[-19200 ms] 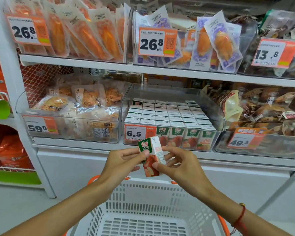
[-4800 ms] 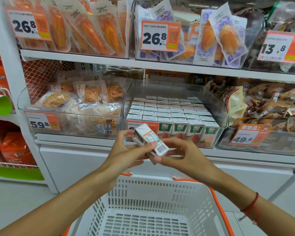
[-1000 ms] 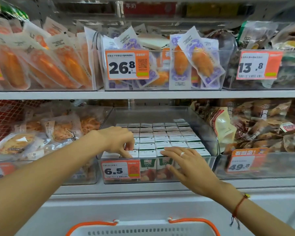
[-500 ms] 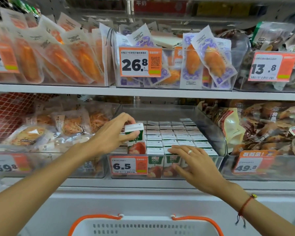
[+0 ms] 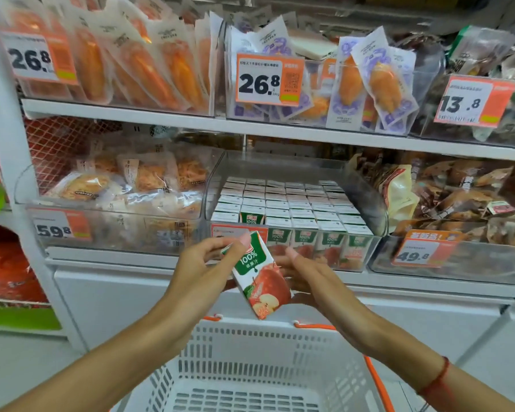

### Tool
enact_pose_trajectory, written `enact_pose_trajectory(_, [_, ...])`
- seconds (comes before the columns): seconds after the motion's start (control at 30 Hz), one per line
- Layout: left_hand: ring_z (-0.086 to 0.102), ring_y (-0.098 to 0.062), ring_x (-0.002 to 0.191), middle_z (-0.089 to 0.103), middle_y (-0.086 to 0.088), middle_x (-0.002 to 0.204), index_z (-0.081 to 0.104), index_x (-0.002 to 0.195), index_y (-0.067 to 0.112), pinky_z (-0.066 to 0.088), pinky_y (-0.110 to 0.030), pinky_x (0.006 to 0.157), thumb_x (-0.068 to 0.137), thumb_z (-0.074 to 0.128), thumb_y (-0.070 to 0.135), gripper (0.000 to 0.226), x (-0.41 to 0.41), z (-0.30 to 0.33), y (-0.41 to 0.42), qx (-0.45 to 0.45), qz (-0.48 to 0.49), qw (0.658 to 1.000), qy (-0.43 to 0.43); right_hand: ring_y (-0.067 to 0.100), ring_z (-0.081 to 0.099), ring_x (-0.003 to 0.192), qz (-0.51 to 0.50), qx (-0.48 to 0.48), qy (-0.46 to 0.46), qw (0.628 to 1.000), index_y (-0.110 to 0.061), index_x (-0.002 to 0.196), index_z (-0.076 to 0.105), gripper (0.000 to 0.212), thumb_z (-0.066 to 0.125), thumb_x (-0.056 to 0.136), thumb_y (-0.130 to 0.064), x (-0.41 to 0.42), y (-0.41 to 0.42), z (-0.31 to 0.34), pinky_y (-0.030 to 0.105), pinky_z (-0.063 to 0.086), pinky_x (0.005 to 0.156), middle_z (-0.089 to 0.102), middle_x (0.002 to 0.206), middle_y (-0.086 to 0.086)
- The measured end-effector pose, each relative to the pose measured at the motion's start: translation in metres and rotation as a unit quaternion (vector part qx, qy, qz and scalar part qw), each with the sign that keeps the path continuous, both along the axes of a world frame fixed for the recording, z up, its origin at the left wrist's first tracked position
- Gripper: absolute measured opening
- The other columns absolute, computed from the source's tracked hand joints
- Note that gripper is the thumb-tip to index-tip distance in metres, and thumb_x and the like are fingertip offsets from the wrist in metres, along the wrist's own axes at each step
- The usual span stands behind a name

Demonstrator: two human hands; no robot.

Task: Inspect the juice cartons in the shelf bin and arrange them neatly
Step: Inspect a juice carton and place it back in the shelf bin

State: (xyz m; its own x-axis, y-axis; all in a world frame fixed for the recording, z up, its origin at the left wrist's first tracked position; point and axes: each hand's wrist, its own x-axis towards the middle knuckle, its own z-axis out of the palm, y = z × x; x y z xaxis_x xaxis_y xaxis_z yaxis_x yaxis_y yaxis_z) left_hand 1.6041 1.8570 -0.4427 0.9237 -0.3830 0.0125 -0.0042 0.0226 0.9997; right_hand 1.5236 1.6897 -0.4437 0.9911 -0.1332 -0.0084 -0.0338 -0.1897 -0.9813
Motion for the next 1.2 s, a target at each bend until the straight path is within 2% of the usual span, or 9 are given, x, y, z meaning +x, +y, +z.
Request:
enact_pose_trajectory(0.17, [0.073, -0.011, 0.089, 0.075, 0.006, 0.100, 0.073, 0.101, 0.034, 0.054, -0.048, 0.093, 0.061, 0.065, 0.063, 0.049, -0.009, -0.012, 0.007, 0.058, -0.041, 0.997, 0.026, -0.001, 0.066, 0.083, 0.005, -0.026, 0.019, 0.999, -0.016, 0.109, 0.069, 0.036, 0.055, 0.090, -0.043, -0.008, 0.015, -0.018, 0.014, 0.052, 0.075, 0.073, 0.090, -0.008])
enact_pose_trajectory(0.4, [0.073, -0.006, 0.089, 0.077, 0.004, 0.094, 0.069, 0.113, 0.019, 0.057, -0.016, 0.073, 0.077, 0.070, 0.043, 0.044, 0.003, -0.036, 0.003, 0.052, -0.123, 0.986, 0.104, -0.002, 0.065, 0.069, -0.016, -0.066, 0.061, 0.996, -0.019, 0.100, 0.062, 0.019, 0.052, 0.097, -0.036, -0.005, 0.013, -0.035, 0.011, 0.049, 0.063, 0.068, 0.083, -0.008])
enact_pose_trajectory(0.53, [0.069, -0.006, 0.102, 0.075, 0.005, 0.108, 0.063, 0.121, 0.021, 0.056, -0.022, 0.086, 0.089, 0.066, 0.030, 0.033, 0.009, -0.043, 0.003, 0.068, -0.201, 0.969, 0.127, -0.002, 0.066, 0.065, -0.053, -0.033, 0.071, 0.996, -0.018, 0.099, 0.062, 0.022, 0.052, 0.096, -0.038, -0.003, 0.007, -0.038, 0.011, 0.048, 0.058, 0.071, 0.078, -0.011])
enact_pose_trajectory(0.6, [0.070, -0.006, 0.101, 0.075, 0.006, 0.107, 0.063, 0.120, 0.022, 0.056, -0.022, 0.084, 0.090, 0.065, 0.029, 0.030, 0.010, -0.045, 0.003, 0.069, -0.200, 0.972, 0.103, 0.001, 0.068, 0.070, -0.049, -0.014, 0.077, 0.996, -0.017, 0.100, 0.062, 0.022, 0.053, 0.096, -0.036, -0.003, 0.005, -0.038, 0.012, 0.049, 0.060, 0.073, 0.080, -0.010])
enact_pose_trajectory(0.7, [0.072, -0.008, 0.094, 0.076, 0.007, 0.102, 0.066, 0.115, 0.023, 0.055, -0.013, 0.068, 0.094, 0.061, 0.025, 0.022, 0.009, -0.042, 0.000, 0.046, -0.171, 0.980, 0.086, 0.013, 0.071, 0.094, -0.006, 0.008, 0.094, 0.996, -0.018, 0.120, 0.059, 0.025, 0.058, 0.096, -0.025, -0.002, -0.001, -0.038, 0.021, 0.055, 0.078, 0.072, 0.108, 0.002])
enact_pose_trajectory(0.77, [0.072, -0.010, 0.096, 0.076, 0.004, 0.104, 0.066, 0.119, 0.020, 0.055, -0.014, 0.071, 0.096, 0.058, 0.024, 0.025, 0.009, -0.042, 0.000, 0.038, -0.160, 0.983, 0.086, 0.017, 0.069, 0.103, 0.034, 0.010, 0.091, 0.995, -0.021, 0.128, 0.055, 0.037, 0.063, 0.093, -0.014, -0.004, -0.004, -0.036, 0.030, 0.056, 0.090, 0.070, 0.117, 0.004])
enact_pose_trajectory(0.83, [0.071, -0.010, 0.099, 0.075, 0.003, 0.107, 0.066, 0.120, 0.020, 0.055, -0.015, 0.073, 0.096, 0.057, 0.025, 0.026, 0.008, -0.043, 0.000, 0.036, -0.166, 0.982, 0.086, 0.019, 0.069, 0.102, 0.043, 0.003, 0.083, 0.996, -0.022, 0.130, 0.055, 0.044, 0.067, 0.090, -0.011, -0.006, -0.006, -0.036, 0.029, 0.056, 0.088, 0.070, 0.117, 0.004])
enact_pose_trajectory(1.07, [0.073, -0.007, 0.089, 0.077, 0.004, 0.097, 0.070, 0.105, 0.026, 0.058, -0.023, 0.078, 0.086, 0.071, 0.028, 0.020, 0.013, -0.051, 0.004, 0.084, -0.083, 0.991, 0.058, 0.006, 0.066, 0.070, -0.054, -0.116, 0.012, 0.992, -0.039, 0.105, 0.062, 0.043, 0.083, 0.075, -0.018, -0.006, 0.001, -0.041, 0.026, 0.058, 0.071, 0.069, 0.091, -0.004])
enact_pose_trajectory(1.2, [0.072, 0.001, 0.082, 0.077, 0.013, 0.084, 0.071, 0.089, 0.033, 0.057, -0.016, 0.066, 0.077, 0.076, 0.043, 0.016, 0.008, -0.050, -0.001, 0.090, -0.077, 0.991, 0.060, 0.004, 0.065, 0.073, -0.081, -0.257, -0.031, 0.962, -0.043, 0.108, 0.059, 0.052, 0.087, 0.065, -0.036, -0.008, 0.007, -0.044, 0.028, 0.057, 0.070, 0.067, 0.086, -0.012])
